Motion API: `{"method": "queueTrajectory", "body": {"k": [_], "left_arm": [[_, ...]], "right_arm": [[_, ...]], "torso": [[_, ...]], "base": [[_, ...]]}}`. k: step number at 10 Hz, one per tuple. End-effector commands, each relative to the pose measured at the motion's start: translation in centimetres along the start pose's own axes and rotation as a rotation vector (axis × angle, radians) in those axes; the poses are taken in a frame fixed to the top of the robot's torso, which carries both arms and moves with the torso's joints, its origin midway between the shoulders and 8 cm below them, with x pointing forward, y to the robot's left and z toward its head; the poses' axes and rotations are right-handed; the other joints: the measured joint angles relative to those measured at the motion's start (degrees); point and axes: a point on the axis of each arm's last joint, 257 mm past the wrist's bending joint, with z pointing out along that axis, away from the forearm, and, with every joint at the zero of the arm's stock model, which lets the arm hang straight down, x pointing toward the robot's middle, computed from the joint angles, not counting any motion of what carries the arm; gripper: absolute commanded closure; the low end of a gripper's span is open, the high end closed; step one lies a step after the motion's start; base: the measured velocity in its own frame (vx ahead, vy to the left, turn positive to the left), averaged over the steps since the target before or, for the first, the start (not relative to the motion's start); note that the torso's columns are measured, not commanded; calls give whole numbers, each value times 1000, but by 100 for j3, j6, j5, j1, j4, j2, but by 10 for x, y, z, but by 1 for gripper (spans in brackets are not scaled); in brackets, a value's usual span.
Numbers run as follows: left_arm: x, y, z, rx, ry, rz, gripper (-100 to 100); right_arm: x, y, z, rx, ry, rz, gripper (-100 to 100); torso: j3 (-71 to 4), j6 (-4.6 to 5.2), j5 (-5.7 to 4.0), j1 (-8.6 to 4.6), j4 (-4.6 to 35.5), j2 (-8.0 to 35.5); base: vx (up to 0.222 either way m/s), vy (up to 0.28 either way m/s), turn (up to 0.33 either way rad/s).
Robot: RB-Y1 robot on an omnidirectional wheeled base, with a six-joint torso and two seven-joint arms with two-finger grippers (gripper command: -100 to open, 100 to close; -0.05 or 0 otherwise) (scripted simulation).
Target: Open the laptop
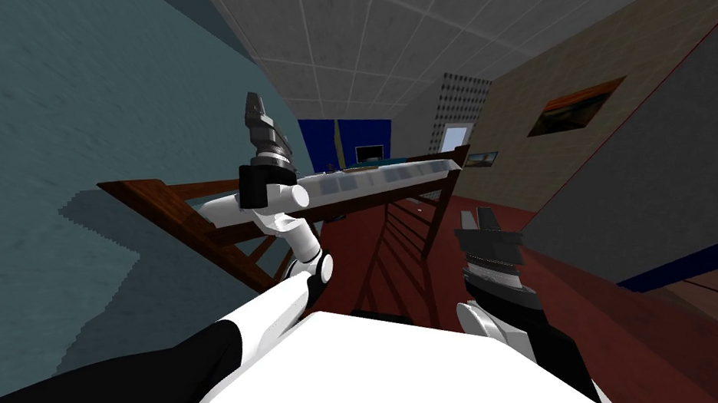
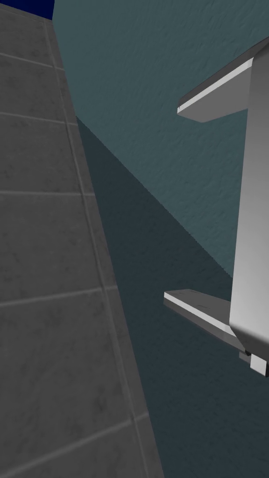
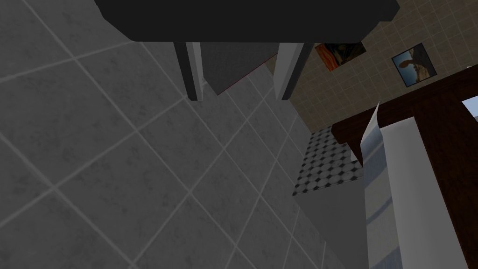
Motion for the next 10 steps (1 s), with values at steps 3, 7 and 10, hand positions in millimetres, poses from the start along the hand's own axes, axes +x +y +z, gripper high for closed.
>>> {"method": "queueTrajectory", "body": {"k": [3, 7, 10], "left_arm": [[5, 4, 22, -72, 0, 16, -100], [16, 8, 42, -144, 20, 37, -100], [25, 4, 55, -181, 41, 38, -100]], "right_arm": [[0, 0, 0, 0, 0, 0, 0], [0, 0, 0, 0, 0, 0, 0], [0, 0, 0, 0, 0, 0, 0]], "torso": [[5, 0, 3, 10, 1, 9], [-4, 0, -1, -4, -2, -7], [0, -1, 1, 0, 0, -1]], "base": [[35, -29, 36], [52, -38, 47], [53, -37, 43]]}}
